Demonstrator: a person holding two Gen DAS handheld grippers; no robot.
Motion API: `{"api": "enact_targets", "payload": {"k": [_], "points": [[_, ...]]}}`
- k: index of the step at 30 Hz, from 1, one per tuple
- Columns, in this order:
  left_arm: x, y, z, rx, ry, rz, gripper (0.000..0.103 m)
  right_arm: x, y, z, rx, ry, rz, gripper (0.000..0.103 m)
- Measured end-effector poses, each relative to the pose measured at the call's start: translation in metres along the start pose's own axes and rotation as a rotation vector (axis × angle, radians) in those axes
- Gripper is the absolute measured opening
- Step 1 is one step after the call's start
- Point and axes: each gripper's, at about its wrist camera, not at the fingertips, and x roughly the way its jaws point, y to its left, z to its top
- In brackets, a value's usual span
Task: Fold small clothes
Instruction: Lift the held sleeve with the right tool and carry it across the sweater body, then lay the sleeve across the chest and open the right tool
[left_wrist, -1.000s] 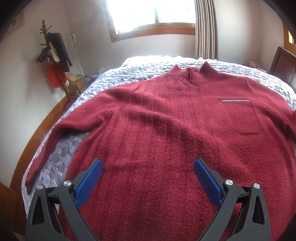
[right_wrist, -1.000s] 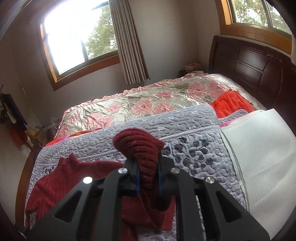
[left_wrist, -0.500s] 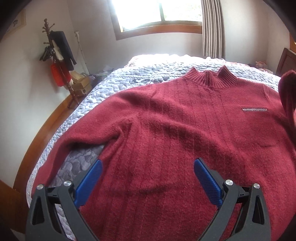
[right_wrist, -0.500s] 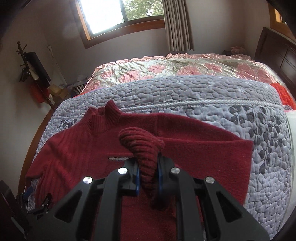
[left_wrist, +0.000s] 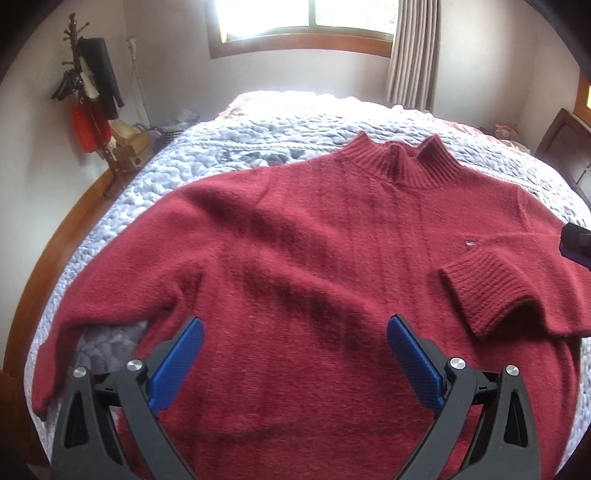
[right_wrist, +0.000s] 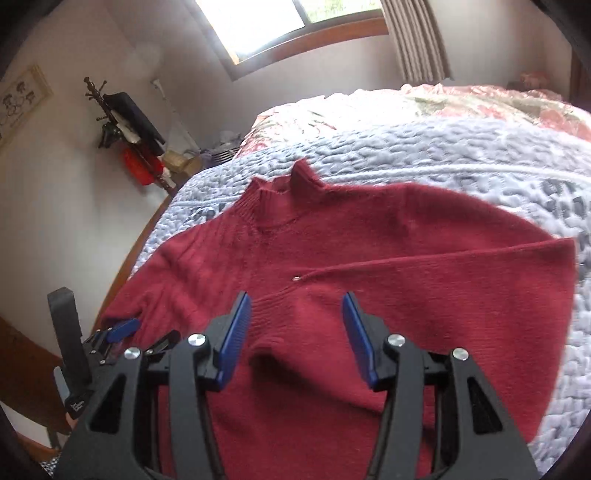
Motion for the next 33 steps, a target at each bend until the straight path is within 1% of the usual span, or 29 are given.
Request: {"api": "enact_targets", "payload": {"k": [2,3,6,7,8,9,11,13,15,17,18,19,20,21,22,23,24,27,31,33], "points": [[0.003,-0.017,-0.002,0.010,0.029,-0.056,0.099,-0.015,-0.015,-0.003,-0.010,-0.027,-0.102,0.053],[0.005,-0.026,-0.003,0.014,0.052,-0.092,0.099,-0.022,-0.022,-0.006,-0.005,-0.036,-0.130,0.053],[0.012,-0.052,-0.008,0.006,0.124,-0.206,0.099,-0.038,-0.047,-0.020,0.013,-0.045,-0.179,0.053],[0.012,-0.059,-0.009,0.000,0.130,-0.221,0.099,-0.041,-0.053,-0.026,0.014,-0.046,-0.192,0.053],[0.011,-0.068,-0.010,0.006,0.120,-0.212,0.099,-0.044,-0.058,-0.031,0.012,-0.048,-0.205,0.053],[0.009,-0.078,-0.011,0.035,0.094,-0.161,0.099,-0.047,-0.062,-0.036,0.010,-0.051,-0.213,0.053],[0.009,-0.099,-0.010,0.113,0.036,-0.025,0.099,-0.047,-0.070,-0.044,0.011,-0.045,-0.211,0.053],[0.012,-0.112,-0.009,0.157,-0.001,0.003,0.099,-0.048,-0.077,-0.051,0.014,-0.037,-0.203,0.053],[0.023,-0.122,-0.006,0.193,0.005,0.040,0.098,-0.047,-0.083,-0.056,0.023,-0.031,-0.212,0.053],[0.033,-0.130,-0.002,0.215,0.001,0.062,0.088,-0.047,-0.090,-0.059,0.041,-0.026,-0.201,0.053],[0.036,-0.130,-0.001,0.221,0.003,0.061,0.076,-0.047,-0.093,-0.061,0.051,-0.025,-0.194,0.053],[0.038,-0.131,0.001,0.220,0.005,0.043,0.060,-0.047,-0.094,-0.063,0.056,-0.025,-0.189,0.053],[0.040,-0.131,0.003,0.218,0.009,0.018,0.050,-0.047,-0.096,-0.064,0.058,-0.025,-0.183,0.053],[0.041,-0.131,0.004,0.218,0.016,-0.007,0.034,-0.047,-0.097,-0.065,0.059,-0.023,-0.178,0.053],[0.043,-0.130,0.007,0.214,0.023,-0.015,0.018,-0.047,-0.098,-0.065,0.061,-0.022,-0.174,0.053],[0.042,-0.127,0.009,0.207,0.018,-0.008,0.016,-0.048,-0.099,-0.066,0.065,-0.022,-0.167,0.053],[0.039,-0.124,0.011,0.197,0.003,-0.017,0.013,-0.048,-0.100,-0.066,0.070,-0.022,-0.159,0.053],[0.025,-0.107,0.017,0.166,-0.045,-0.038,0.012,-0.050,-0.105,-0.066,0.100,-0.028,-0.126,0.053],[0.002,-0.079,0.029,0.125,-0.143,-0.009,0.012,-0.048,-0.112,-0.064,0.150,-0.025,-0.085,0.053],[-0.008,-0.064,0.033,0.115,-0.197,0.027,0.012,-0.045,-0.114,-0.063,0.159,-0.022,-0.086,0.054]]}}
